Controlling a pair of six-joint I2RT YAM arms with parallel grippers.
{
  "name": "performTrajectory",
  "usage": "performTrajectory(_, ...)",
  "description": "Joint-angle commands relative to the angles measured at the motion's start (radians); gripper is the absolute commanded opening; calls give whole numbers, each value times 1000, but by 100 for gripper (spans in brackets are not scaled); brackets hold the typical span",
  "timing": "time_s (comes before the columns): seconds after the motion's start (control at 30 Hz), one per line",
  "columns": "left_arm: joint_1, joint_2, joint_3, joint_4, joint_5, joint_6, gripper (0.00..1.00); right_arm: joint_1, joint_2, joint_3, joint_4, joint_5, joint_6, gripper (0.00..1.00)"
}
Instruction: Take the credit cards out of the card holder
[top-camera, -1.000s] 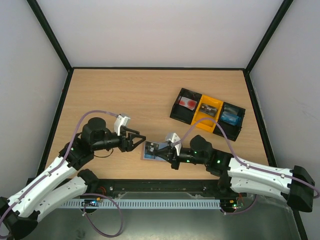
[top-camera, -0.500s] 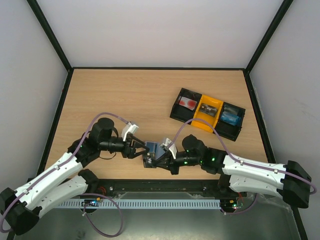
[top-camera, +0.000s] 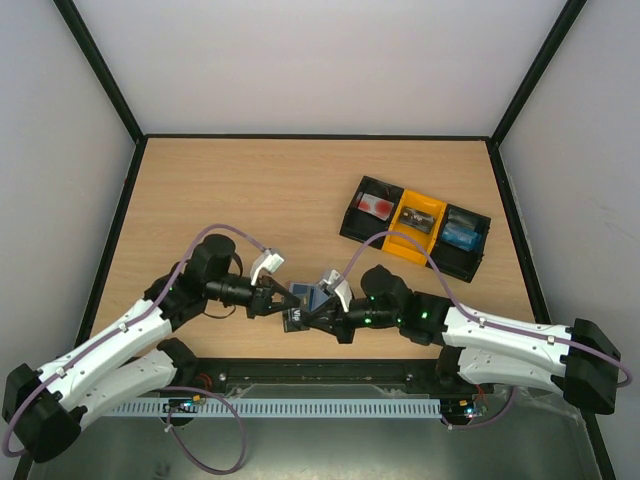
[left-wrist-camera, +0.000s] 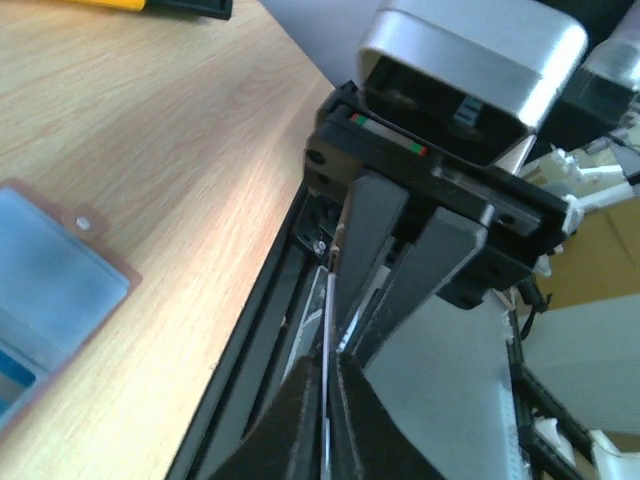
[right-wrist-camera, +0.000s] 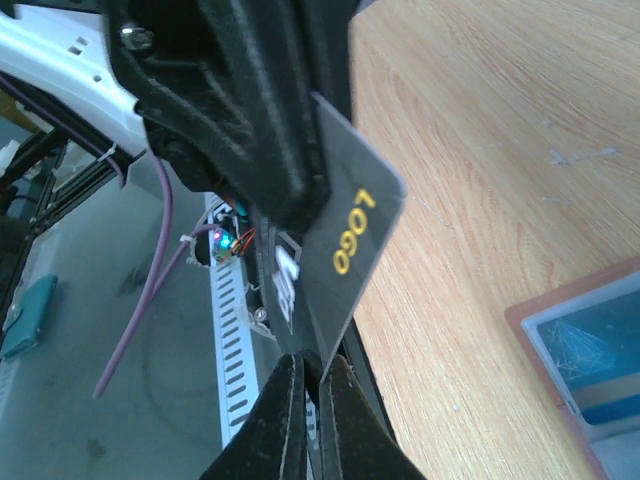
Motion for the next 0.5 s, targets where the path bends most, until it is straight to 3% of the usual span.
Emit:
performTrajectory(0.0,-1,4,-18,44,9,-34,3,5,-24,19,2,87,31,4)
performTrajectory(0.1,-1,-9,-38,96,-28,-85,3,4,-55,-21,49,202,92,12)
performTrajectory(0.23,-1,-16,-59,173,-113,-155,3,5,-112,-81,134,386,243,34)
performTrajectory(0.47,0,-1,-122,389,-238,-345,3,4,-172,-205,333,570,566,53)
